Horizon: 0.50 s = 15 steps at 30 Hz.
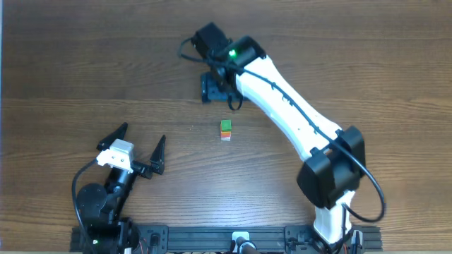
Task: Stack Cubes
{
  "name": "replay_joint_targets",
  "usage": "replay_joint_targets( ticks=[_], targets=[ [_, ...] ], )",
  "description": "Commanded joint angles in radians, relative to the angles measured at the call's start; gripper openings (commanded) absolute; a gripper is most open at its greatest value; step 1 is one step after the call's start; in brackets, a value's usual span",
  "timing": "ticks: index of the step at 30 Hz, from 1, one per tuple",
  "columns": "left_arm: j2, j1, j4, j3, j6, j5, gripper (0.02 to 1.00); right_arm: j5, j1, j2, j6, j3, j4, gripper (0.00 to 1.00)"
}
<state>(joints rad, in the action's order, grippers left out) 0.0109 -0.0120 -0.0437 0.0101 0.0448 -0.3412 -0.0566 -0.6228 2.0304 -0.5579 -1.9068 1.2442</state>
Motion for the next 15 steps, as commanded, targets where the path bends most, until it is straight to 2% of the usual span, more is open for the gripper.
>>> replay_joint_targets(
  ticks=[1, 15],
  targets=[
    [-0.005, 0.006, -0.002, -0.004, -0.012, -0.01, 1.0, -0.015, 0.036, 0.129, 0.062, -0.038, -0.033, 0.858],
    [-0.005, 0.006, -0.002, -0.004, -0.012, -0.01, 0.998, 0.004, 0.053, 0.303, 0.07, -0.039, -0.141, 0.787]
  ],
)
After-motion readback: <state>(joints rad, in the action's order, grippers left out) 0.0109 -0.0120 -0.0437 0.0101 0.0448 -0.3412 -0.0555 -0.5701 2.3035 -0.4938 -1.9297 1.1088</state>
